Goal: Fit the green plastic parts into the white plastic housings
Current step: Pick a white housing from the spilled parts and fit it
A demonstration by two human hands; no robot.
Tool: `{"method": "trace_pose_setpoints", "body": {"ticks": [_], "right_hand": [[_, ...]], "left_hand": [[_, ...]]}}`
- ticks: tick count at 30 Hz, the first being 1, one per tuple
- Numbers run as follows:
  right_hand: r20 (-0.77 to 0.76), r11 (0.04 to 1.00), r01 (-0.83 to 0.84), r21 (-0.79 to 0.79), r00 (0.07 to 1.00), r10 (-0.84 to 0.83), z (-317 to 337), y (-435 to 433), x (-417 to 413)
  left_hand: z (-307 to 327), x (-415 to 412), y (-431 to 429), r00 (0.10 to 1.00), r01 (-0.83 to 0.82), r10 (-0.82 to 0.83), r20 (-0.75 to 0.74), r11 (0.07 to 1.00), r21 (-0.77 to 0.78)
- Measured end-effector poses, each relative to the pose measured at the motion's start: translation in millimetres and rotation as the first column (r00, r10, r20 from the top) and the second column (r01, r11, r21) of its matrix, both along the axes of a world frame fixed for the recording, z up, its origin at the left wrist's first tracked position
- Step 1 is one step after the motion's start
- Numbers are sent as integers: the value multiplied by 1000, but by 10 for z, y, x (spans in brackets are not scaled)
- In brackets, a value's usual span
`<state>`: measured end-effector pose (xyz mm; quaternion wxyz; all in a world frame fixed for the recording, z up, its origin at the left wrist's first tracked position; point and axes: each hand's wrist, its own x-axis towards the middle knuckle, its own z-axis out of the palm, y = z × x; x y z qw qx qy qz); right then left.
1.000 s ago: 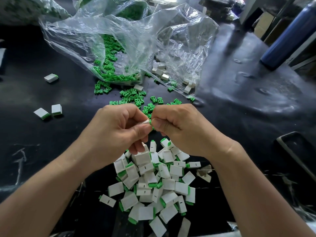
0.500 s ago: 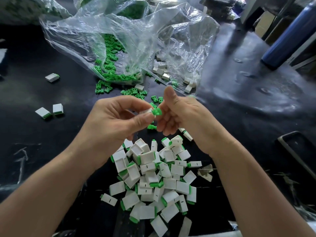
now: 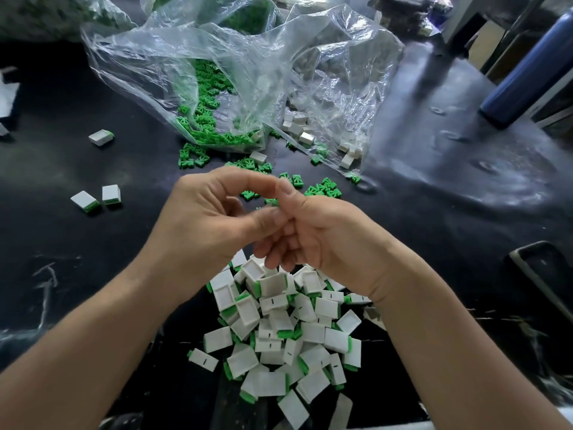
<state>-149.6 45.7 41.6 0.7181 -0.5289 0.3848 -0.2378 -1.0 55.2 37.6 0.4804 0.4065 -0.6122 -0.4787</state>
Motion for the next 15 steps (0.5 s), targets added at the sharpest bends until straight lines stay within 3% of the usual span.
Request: {"method": "trace_pose_setpoints", "body": {"ticks": [7,15], "right_hand": [[-92,999,14,-50,996,-18,-42,15,20],[-76,994,64,-84,995,-70,-41,26,42]], "left_hand": [[6,-19,13,980,120,-113,-161,992,34],[17,-43,16,993,55,-53,-105,998,12]]}}
